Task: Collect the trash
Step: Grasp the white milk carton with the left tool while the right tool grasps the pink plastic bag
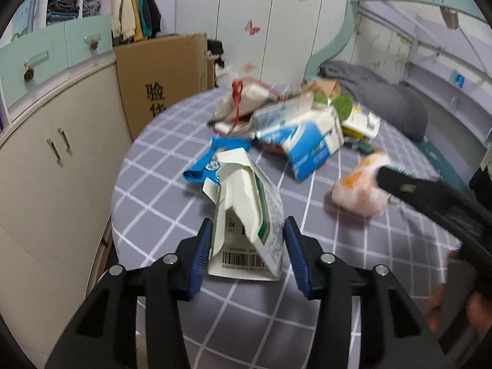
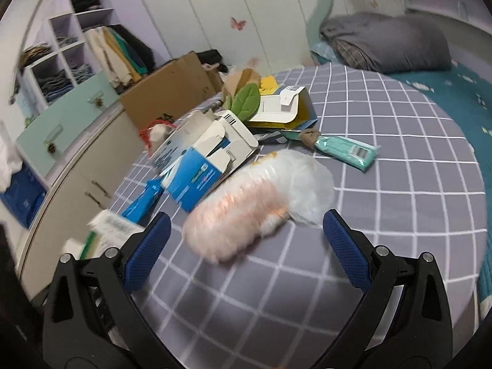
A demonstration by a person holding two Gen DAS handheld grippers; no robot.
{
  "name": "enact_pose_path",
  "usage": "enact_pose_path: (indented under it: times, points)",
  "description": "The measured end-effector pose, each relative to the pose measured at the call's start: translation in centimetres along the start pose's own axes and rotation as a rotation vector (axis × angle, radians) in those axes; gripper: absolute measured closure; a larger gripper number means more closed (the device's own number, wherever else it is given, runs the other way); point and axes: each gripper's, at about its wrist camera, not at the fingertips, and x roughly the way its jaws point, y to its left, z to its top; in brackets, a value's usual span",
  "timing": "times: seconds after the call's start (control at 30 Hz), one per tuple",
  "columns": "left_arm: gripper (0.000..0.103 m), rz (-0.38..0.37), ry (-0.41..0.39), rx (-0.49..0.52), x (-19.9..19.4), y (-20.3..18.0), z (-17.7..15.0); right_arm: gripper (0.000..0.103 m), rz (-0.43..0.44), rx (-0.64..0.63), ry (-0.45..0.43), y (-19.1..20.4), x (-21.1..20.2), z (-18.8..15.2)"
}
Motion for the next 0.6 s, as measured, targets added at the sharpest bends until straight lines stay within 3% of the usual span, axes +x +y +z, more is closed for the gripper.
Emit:
enact_pose_path:
  times: [0.13,0.23,0.3,0.33,0.37,0.6]
  points:
    - [0.056,-0.026,-0.054,-0.020,-1.8,0.8,1.1,0.006,-0.047,0.012,0.085,0.6,2.9,1.1]
    - [0.056,-0.047,-0.079,-0.015,-2.9,1.2,1.4,0.008,-0.049,0.019,0.080,0.5,3.2,1.3]
    - [0.056,-0.059,-0.092,-0.018,-3.6,1.6,1.4,0.036,-0.069,-0.003,0.075,0.5,3.0,1.1]
    - [0.056,-0.065,-0.099,-0.023,-3.9,1.9,1.3,0.040,-0.065,-0.002,0.078,0.4,2.8,1.0]
    - [0.056,-0.069,-0.106,-0.032,-4.3,2.3,1.3,0.054,-0.055,0.001,0.079,0.3,2.6,0.9]
    - [0.056,-0.057,-0.142,-0.093,-6.2,6.2,0.6,0.068,-0.023,-0.047,0.008,2.1,-0.8,-0.5]
